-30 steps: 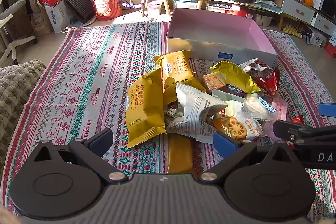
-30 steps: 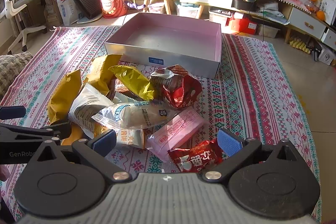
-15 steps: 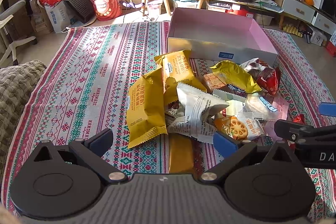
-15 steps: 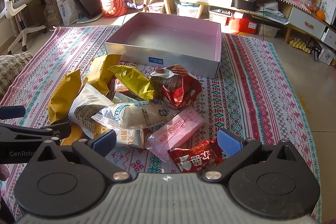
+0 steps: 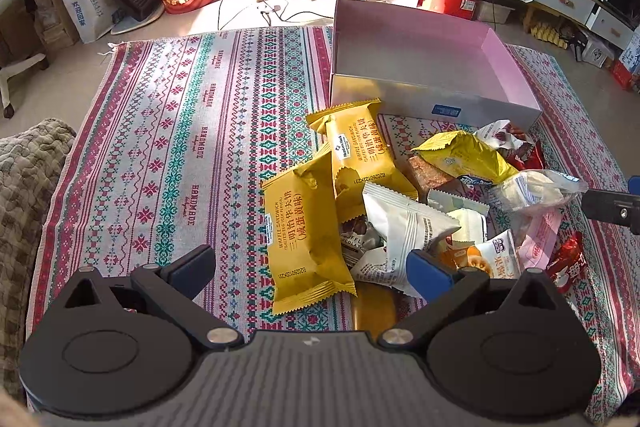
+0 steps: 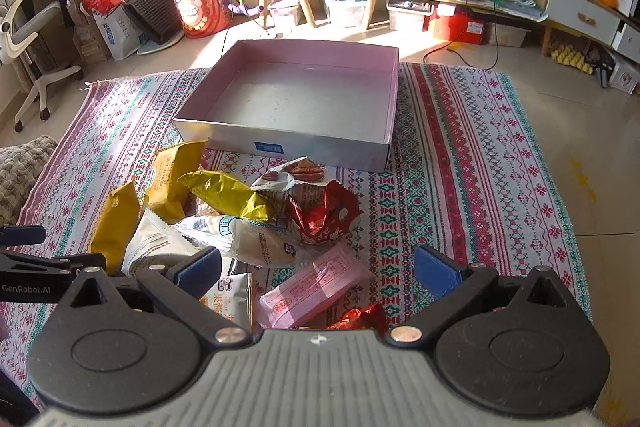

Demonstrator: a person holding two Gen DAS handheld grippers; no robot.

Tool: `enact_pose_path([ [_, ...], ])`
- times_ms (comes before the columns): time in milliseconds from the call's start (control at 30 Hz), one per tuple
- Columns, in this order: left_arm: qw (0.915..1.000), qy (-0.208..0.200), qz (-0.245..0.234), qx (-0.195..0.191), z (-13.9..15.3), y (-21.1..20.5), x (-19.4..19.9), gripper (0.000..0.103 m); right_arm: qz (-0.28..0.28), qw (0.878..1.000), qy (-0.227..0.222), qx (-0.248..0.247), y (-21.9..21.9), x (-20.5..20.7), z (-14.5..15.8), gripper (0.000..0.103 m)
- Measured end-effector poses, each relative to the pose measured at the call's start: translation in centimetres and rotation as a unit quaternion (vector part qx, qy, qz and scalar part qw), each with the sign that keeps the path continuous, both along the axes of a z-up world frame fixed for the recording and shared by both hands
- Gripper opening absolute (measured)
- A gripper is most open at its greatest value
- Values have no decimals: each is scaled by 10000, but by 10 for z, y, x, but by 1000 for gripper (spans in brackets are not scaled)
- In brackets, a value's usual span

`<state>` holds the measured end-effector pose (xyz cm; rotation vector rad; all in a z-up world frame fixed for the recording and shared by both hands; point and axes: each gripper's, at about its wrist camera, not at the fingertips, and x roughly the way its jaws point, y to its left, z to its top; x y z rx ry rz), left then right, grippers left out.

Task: Organize snacks
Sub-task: 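Grasp yellow waffle-sandwich pack with left tool while right tool grasps red chip bag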

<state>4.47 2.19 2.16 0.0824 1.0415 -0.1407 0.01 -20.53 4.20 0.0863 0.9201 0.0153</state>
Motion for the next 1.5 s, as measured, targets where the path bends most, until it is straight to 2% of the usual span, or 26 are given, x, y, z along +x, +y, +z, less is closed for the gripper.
enact_pose_path([
  [133,9994,223,2,-268,2,8,11,103,-61,9988,194,445,-13,6,2,102],
  [167,9992,248,2,-316,3,9,13,103,-44,9969,130,772,-17,6,5,102],
  [200,9991,251,-15,-337,5,10,14,103,-27,9966,250,790,-17,8,8,102],
  [400,9990,340,-7,-280,3,16,31,103,255,9959,155,858,-15,18,21,102],
  [533,9975,471,124,-514,-9,24,42,102,400,9936,314,1007,-16,38,6,92],
  [633,9948,645,244,-746,-19,32,50,96,326,9920,506,1113,-20,53,-10,87],
  [800,9894,915,350,-1073,-37,41,61,85,319,9902,641,1196,-21,69,-32,84],
  [1033,9842,1178,393,-1264,-52,42,70,70,425,9896,938,1005,-11,77,-58,74],
  [1367,9809,1232,401,-1451,-56,43,67,53,353,9897,1171,744,-7,79,-70,45],
  [1500,9809,1208,405,-1473,-54,45,61,50,383,9904,1129,705,-4,77,-68,41],
])
